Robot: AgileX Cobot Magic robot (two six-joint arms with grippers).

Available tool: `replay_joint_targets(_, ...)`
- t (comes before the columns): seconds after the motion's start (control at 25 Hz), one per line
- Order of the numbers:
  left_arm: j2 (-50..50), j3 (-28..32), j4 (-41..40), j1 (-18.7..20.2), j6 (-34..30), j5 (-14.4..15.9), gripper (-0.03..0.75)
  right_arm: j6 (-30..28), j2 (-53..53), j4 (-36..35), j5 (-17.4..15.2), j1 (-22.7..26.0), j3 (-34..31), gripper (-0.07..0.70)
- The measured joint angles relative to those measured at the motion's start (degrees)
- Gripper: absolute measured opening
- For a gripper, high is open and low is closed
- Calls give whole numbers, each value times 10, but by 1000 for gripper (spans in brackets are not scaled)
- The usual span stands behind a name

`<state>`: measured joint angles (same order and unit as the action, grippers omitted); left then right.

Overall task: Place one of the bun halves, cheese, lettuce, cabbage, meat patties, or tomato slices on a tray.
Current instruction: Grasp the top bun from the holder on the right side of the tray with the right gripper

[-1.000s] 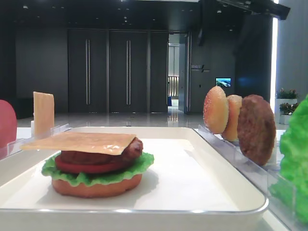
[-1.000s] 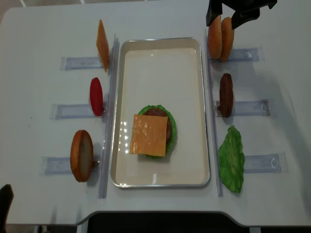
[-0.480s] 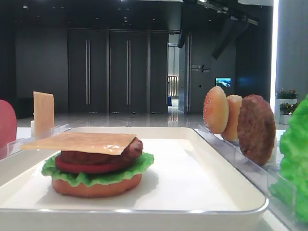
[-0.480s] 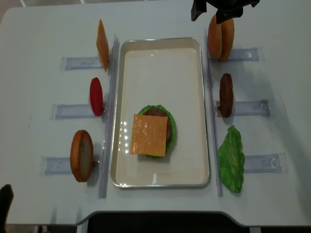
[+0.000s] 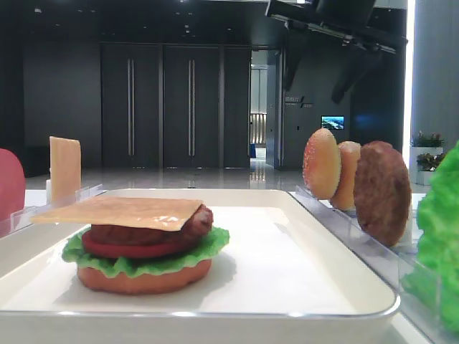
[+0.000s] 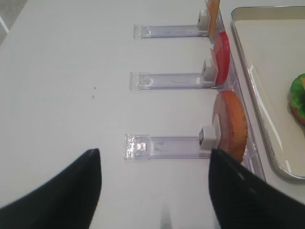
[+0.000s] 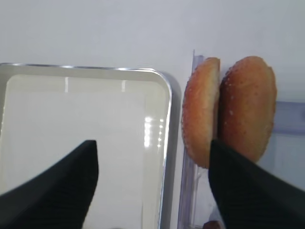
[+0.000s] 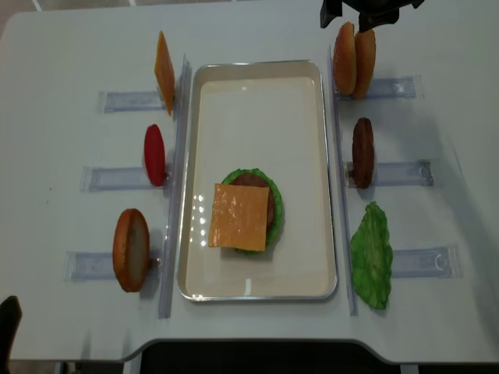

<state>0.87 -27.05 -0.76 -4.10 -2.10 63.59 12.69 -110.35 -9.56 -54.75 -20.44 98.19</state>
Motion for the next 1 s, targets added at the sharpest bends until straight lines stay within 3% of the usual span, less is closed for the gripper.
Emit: replay_joint_targets(1.0, 0, 0, 0, 0, 0, 0, 534, -48, -42, -30, 12, 25, 0, 468)
